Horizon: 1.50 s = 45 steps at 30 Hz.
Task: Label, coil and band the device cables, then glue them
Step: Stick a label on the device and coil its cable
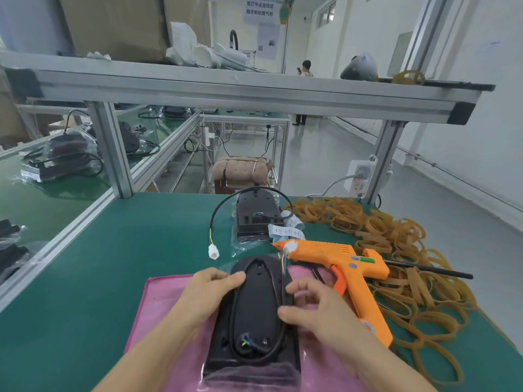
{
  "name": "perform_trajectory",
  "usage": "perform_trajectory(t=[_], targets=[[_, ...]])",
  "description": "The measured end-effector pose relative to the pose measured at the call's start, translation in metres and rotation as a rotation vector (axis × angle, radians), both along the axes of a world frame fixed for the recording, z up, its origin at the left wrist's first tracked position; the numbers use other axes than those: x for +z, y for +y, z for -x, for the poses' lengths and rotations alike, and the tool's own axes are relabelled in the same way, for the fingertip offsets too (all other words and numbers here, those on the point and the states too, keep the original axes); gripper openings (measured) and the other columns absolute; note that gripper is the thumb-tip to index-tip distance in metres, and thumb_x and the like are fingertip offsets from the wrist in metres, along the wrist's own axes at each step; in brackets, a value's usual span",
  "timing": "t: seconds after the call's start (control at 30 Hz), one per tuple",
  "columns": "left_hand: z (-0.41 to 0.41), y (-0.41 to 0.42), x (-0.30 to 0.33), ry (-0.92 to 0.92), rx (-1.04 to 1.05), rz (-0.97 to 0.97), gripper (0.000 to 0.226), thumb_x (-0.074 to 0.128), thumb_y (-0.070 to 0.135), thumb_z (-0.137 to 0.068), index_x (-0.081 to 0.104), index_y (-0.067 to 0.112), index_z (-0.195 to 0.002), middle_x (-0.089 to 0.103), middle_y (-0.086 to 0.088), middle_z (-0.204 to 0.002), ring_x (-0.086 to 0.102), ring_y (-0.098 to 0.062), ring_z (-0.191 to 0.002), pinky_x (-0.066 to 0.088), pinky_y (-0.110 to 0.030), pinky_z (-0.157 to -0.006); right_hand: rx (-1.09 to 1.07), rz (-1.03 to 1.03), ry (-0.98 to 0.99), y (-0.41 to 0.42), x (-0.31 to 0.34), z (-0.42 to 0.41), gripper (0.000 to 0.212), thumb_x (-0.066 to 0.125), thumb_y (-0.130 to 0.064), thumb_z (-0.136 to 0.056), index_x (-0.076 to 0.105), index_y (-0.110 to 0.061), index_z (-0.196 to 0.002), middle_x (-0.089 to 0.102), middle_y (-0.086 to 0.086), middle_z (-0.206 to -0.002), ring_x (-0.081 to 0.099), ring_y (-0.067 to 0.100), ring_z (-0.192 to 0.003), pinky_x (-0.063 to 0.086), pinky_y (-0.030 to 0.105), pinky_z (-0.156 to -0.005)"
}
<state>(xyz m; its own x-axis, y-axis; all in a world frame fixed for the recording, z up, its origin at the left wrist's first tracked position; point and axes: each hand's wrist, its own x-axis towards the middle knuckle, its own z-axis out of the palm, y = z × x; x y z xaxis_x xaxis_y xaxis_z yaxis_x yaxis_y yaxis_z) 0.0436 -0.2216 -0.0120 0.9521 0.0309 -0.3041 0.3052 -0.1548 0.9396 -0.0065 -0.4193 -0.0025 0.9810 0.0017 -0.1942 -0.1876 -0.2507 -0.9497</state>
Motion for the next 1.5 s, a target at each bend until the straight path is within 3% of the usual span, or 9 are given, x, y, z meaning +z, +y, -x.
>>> perform_trajectory(t=[0.1,0.2,0.3,0.5,0.73,1.0,1.17,1.37,1.5], targets=[[-0.014,0.005,0.006,0.008,-0.162,-0.297,0.036,0.074,0.04,-0.081,0.059,0.008,-0.079,0.064,-0.008,-0.073,0.058,-0.022,-0.064,0.048,-0.031,-0.063,0.045,0.077,0.082,-0.003,-0.004,-0.002,0.026,0.08,-0.014,-0.074,0.062,-0.02,-0.091,0.054,-0.011,-0.062,0.052,0.004,-0.057,0.044,0.018,-0.058],[-0.054,-0.006,0.025,-0.299,-0.148,-0.804,0.035,0.063,0.045,-0.085,0.067,0.011,-0.082,0.069,-0.006,-0.089,0.064,-0.024,-0.085,0.05,-0.031,-0.074,0.136,0.393,0.047,-0.01,0.009,-0.017,0.026,0.076,-0.037,-0.078,0.056,-0.021,-0.072,0.05,-0.008,-0.063,0.046,0.005,-0.056,0.039,0.022,-0.056],[-0.095,-0.039,0.039,-0.37,-0.215,-0.778,0.016,0.059,0.029,-0.087,0.07,0.017,-0.087,0.069,-0.005,-0.095,0.06,-0.024,-0.087,0.05,-0.033,-0.081,0.002,0.833,-0.214,-0.017,0.028,-0.056,0.04,0.058,-0.05,-0.088,0.054,-0.02,-0.063,0.051,-0.007,-0.062,0.049,0.007,-0.061,0.032,0.03,-0.056],[-0.135,-0.071,0.019,-0.371,-0.233,-0.614,0.023,0.056,0.01,-0.09,0.069,0.016,-0.107,0.067,-0.002,-0.108,0.061,-0.022,-0.099,0.048,-0.03,-0.085,0.11,1.034,-0.281,-0.021,0.027,-0.173,0.037,0.041,-0.021,-0.097,0.052,-0.03,-0.131,0.058,0.004,-0.133,0.046,0.027,-0.124,0.03,0.043,-0.102],[-0.145,-0.074,0.01,-0.456,-0.196,-0.481,0.032,0.053,-0.002,-0.086,0.067,0.018,-0.108,0.067,0.002,-0.109,0.055,-0.013,-0.087,0.048,-0.028,-0.084,0.147,1.201,-0.224,-0.023,0.015,-0.201,0.03,0.05,-0.033,-0.089,0.052,-0.031,-0.118,0.063,-0.002,-0.113,0.053,0.023,-0.114,0.02,0.046,-0.099],[-0.147,-0.074,0.012,-0.454,-0.353,-0.374,0.043,0.053,-0.01,-0.082,0.066,0.019,-0.111,0.057,0.016,-0.079,0.048,0.005,-0.059,0.039,-0.005,-0.054,0.254,0.943,-0.172,-0.029,0.025,-0.192,0.035,0.056,-0.01,-0.082,0.051,-0.034,-0.107,0.058,-0.013,-0.1,0.049,0.013,-0.103,0.021,0.036,-0.087],[-0.145,-0.068,0.015,-0.283,-0.49,-0.148,0.029,0.062,-0.01,-0.081,0.069,0.011,-0.099,0.067,-0.009,-0.084,0.059,-0.015,-0.074,0.05,-0.032,-0.077,0.198,0.75,-0.296,-0.044,0.029,-0.184,0.037,0.05,0.001,-0.077,0.05,-0.035,-0.086,0.058,-0.016,-0.077,0.051,0.007,-0.089,0.018,0.032,-0.08],[-0.137,-0.071,0.011,-0.095,-0.423,0.13,0.016,0.066,-0.001,-0.084,0.066,0.013,-0.077,0.062,-0.004,-0.06,0.047,-0.007,-0.044,0.036,-0.017,-0.044,-0.129,0.695,-0.477,-0.04,0.021,-0.164,0.024,0.052,-0.008,-0.088,0.061,-0.027,-0.101,0.059,-0.012,-0.102,0.051,0.008,-0.099,0.03,0.031,-0.094],[-0.13,-0.078,0.007,-0.058,-0.419,0.231,0.023,0.066,-0.005,-0.084,0.073,0.013,-0.097,0.065,-0.005,-0.065,0.049,-0.008,-0.045,0.041,-0.018,-0.046,-0.14,0.41,-0.334,-0.038,0.016,-0.139,0.011,0.065,-0.033,-0.087,0.07,-0.023,-0.085,0.068,-0.011,-0.085,0.06,0.008,-0.083,0.042,0.021,-0.07]])
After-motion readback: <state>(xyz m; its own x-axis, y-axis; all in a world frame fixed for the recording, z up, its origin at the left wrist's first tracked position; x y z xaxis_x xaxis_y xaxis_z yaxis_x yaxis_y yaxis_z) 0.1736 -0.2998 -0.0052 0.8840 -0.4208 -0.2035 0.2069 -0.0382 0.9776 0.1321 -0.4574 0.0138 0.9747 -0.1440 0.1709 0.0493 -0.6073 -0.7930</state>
